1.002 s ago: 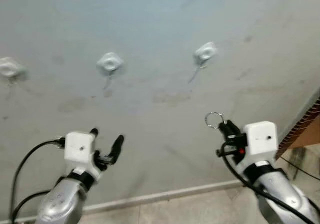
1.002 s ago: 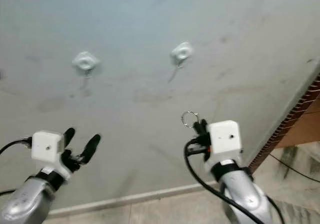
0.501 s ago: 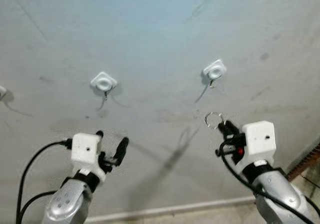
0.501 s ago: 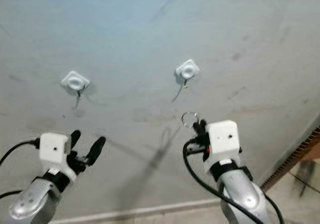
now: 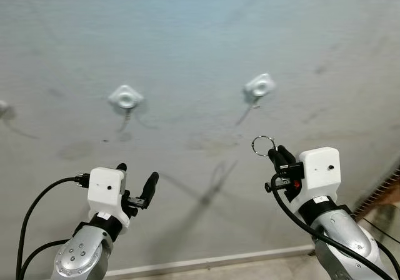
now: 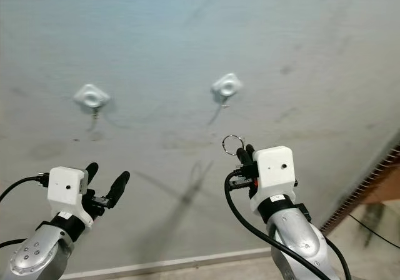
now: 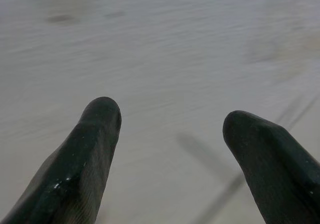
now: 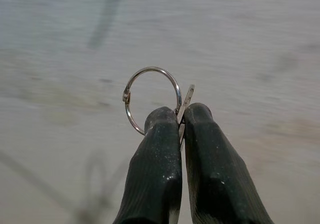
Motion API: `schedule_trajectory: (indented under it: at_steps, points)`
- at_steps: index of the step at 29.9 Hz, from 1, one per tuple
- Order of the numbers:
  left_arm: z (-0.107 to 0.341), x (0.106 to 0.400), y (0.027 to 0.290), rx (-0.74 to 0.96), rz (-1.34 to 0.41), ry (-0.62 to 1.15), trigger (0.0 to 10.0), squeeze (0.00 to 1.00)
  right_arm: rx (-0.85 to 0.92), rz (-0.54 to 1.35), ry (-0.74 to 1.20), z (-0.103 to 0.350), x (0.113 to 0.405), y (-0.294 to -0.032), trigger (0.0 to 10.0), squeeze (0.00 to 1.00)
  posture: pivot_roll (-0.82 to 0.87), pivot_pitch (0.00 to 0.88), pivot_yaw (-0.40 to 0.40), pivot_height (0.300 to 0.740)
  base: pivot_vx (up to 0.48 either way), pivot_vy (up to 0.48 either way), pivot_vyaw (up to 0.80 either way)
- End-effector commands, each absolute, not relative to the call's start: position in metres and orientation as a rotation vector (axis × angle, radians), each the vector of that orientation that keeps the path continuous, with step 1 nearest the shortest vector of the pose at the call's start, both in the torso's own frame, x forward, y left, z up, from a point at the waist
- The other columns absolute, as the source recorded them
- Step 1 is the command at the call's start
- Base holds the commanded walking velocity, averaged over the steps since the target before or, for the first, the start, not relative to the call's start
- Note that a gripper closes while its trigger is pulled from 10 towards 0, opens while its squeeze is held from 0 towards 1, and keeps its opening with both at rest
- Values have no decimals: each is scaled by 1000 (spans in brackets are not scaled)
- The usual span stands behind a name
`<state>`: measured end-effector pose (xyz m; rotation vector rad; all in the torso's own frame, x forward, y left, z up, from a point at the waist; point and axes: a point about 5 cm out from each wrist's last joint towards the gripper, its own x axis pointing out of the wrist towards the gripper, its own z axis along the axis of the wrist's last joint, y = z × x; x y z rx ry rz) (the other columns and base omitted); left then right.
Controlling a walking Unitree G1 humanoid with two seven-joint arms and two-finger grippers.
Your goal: Hang keys on a hook
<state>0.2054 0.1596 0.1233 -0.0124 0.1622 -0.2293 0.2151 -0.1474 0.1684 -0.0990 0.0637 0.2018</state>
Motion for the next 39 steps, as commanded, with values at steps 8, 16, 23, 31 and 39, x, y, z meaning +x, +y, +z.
schedule_trajectory:
  at_steps: [8, 16, 23, 31, 39]
  points:
    - [122, 206, 160, -28, -223, 166, 10000, 0, -93, 211, 46, 171, 221, -142, 10000, 0, 40, 11, 14, 740, 0, 0, 0]
    - [122, 206, 161, -26, -212, 163, 10000, 0, -93, 224, 35, 172, 224, -141, 10000, 0, 45, 6, 14, 740, 0, 0, 0]
    - [122, 206, 164, 3, -198, 155, 10000, 0, -64, 249, 6, 178, 228, -135, 10000, 0, 48, 2, 15, 740, 0, 0, 0]
    - [124, 204, 160, 28, -258, 135, 10000, 0, 5, 422, -44, 192, 229, -122, 10000, 0, 50, 0, 22, 740, 0, 0, 0]
    - [124, 204, 160, 30, -261, 135, 10000, 0, 78, 490, -73, 202, 233, -119, 10000, 0, 51, 0, 28, 740, 0, 0, 0]
